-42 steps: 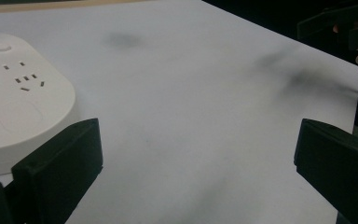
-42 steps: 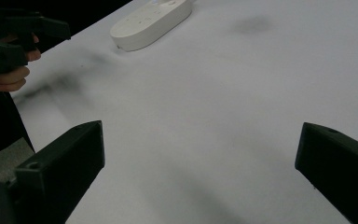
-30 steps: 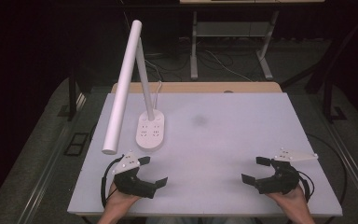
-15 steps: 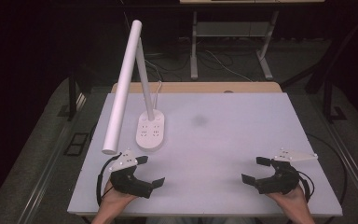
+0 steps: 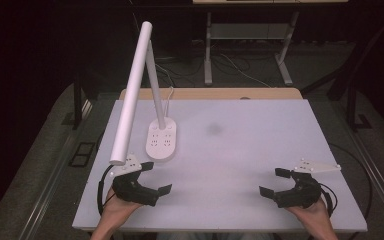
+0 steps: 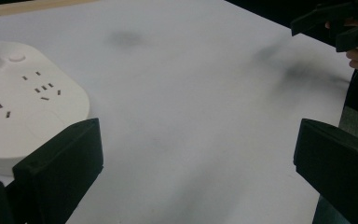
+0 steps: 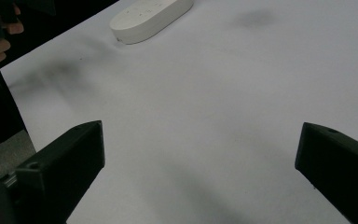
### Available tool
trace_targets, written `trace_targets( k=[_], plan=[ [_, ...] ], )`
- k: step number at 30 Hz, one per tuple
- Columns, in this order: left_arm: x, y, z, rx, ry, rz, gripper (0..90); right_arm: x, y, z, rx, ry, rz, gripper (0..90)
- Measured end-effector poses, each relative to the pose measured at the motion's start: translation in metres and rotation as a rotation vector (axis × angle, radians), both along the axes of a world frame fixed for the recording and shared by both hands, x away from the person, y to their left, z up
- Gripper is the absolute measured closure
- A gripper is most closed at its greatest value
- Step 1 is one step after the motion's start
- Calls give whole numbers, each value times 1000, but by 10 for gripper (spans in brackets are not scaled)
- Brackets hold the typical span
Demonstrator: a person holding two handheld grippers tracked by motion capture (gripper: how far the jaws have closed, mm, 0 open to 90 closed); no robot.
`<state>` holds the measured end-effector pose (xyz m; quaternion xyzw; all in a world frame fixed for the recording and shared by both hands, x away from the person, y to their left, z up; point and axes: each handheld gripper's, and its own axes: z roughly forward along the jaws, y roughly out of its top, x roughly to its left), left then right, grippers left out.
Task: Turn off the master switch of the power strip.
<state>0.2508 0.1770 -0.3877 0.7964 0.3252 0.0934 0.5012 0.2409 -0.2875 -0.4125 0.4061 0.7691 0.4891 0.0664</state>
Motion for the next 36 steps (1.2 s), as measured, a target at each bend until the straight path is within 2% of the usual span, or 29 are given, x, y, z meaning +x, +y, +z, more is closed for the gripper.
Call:
trace_targets(
  k=[9, 23, 36],
  plan=[
    [8, 7, 12, 5, -3, 16, 2, 0, 0, 0, -3, 2, 1, 6],
    [23, 18, 23, 23, 14, 37, 3, 1, 1, -1, -5, 0, 2, 6],
    [37, 27, 28, 36, 35, 69, 3, 1, 1, -1, -8, 4, 3, 6]
  ],
)
